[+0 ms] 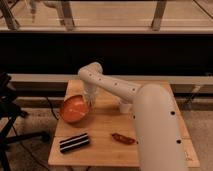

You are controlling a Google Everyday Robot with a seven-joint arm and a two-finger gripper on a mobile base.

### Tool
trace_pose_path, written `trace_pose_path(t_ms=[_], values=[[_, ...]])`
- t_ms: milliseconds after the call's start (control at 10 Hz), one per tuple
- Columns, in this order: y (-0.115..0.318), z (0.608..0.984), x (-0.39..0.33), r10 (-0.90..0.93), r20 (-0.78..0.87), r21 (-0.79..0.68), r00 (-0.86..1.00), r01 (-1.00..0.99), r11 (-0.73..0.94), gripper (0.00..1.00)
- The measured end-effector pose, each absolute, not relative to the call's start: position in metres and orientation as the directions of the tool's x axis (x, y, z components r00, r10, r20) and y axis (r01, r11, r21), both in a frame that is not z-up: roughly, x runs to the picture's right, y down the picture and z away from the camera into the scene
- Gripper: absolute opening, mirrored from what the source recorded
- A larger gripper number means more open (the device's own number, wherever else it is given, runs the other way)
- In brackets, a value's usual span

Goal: Drag the ceramic bowl in a circle

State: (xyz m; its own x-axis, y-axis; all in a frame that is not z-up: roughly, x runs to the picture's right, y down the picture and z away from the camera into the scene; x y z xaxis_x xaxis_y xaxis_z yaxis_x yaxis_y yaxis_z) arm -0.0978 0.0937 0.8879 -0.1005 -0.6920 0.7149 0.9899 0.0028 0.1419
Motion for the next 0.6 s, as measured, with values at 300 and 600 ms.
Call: trace_pose_path(t_ms=[300, 600], values=[[0.070, 0.909, -0.093, -0.701, 0.712, 0.113, -0.034, 0.991, 0.067, 0.02], [0.050, 0.928, -0.067, -0.708, 0.700, 0.029, 0.092, 0.987, 0.157, 0.02]])
